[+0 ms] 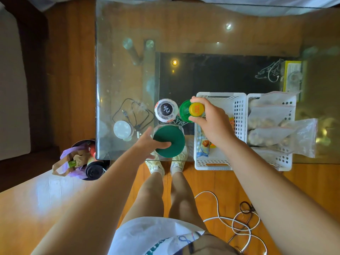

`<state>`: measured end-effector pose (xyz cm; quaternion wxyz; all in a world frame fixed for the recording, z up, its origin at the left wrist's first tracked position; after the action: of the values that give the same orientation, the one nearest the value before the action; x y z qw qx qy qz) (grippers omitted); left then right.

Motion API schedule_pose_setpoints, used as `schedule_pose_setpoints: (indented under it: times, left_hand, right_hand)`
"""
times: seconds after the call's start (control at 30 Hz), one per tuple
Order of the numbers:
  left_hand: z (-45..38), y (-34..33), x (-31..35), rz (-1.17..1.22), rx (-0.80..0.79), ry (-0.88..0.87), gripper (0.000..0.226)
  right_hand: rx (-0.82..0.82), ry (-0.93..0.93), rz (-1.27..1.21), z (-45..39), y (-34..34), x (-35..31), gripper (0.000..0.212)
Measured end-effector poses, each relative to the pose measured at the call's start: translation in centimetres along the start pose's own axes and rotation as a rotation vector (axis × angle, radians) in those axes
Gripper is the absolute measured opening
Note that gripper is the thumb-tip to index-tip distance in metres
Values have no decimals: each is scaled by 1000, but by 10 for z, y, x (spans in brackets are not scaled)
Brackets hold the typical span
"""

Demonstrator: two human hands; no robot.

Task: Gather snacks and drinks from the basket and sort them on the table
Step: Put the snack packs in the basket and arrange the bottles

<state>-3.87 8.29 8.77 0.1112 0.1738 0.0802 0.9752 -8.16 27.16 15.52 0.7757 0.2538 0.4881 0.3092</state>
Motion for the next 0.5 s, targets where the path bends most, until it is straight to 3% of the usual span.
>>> schedule_pose_setpoints:
  times: [0.07, 0.5]
  left_hand:
    - [3, -8, -3, 67, -29, 7, 50]
    - [2, -23, 14, 93, -84, -65, 42]
  right_hand:
    - [-7, 3, 16, -1, 1, 1, 46]
    - [-79, 33, 40, -9, 9, -1, 50]
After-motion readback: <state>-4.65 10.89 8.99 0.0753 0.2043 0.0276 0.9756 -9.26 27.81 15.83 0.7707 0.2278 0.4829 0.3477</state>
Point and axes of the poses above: each hand's wrist, its own z-axis away from the middle knuckle, its own y-axis out of the back of the hand, x = y × z, the point moved 1 cm from there along -z, towards the middle knuckle, and after that the axes turned 11 degrees about x, right-handed, at the moved point
